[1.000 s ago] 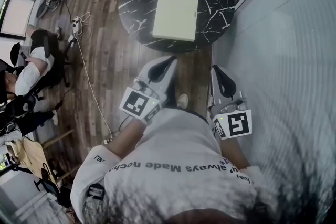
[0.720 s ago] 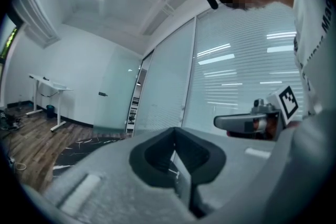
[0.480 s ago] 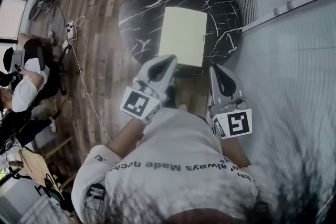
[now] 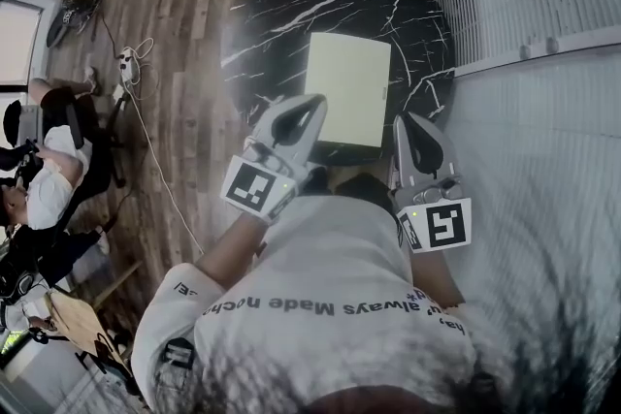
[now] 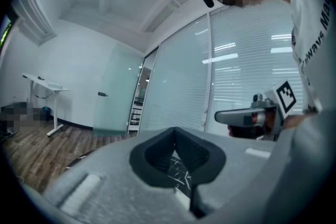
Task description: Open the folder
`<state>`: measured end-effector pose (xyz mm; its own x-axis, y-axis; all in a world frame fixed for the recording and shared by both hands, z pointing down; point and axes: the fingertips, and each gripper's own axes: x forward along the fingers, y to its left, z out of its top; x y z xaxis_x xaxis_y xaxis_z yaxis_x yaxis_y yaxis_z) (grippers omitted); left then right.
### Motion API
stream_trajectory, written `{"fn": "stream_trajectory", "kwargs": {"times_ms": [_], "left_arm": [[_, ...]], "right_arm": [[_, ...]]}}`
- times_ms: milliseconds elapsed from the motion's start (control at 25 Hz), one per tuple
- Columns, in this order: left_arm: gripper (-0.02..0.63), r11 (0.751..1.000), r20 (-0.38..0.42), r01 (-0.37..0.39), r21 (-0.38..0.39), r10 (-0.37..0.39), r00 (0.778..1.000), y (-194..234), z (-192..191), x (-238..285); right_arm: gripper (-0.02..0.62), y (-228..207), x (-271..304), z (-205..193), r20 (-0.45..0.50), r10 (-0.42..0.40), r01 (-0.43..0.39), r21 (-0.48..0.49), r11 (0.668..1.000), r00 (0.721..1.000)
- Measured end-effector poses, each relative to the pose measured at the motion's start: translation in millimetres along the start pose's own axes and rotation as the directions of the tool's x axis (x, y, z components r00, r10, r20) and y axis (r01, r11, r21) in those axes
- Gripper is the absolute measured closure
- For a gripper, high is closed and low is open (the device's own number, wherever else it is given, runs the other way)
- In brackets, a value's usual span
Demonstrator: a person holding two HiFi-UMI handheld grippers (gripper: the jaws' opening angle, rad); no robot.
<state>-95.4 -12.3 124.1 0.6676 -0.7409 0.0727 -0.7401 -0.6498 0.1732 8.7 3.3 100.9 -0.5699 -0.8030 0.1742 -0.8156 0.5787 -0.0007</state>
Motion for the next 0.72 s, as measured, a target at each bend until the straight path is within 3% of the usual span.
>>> {"fn": "stream_trajectory", "kwargs": {"times_ms": [440,720], "left_arm": [[0.603,0.999,-0.099,-0.02,-0.029,0.017,0.995,4.0,-37.8,44.1],[0.604,0.999,-0.205,-0.027,0.031,0.032,0.978,11.4,-94.3,66.5]], "right_arm": [[0.594,-45.3,9.2,-40.8,-0.076,-0.001,0.006,0.063,0.998,0.997],[0.589,-71.8,18.2,-90.5,-0.136,0.036,-0.018,0.133,0.991,0.99]]}}
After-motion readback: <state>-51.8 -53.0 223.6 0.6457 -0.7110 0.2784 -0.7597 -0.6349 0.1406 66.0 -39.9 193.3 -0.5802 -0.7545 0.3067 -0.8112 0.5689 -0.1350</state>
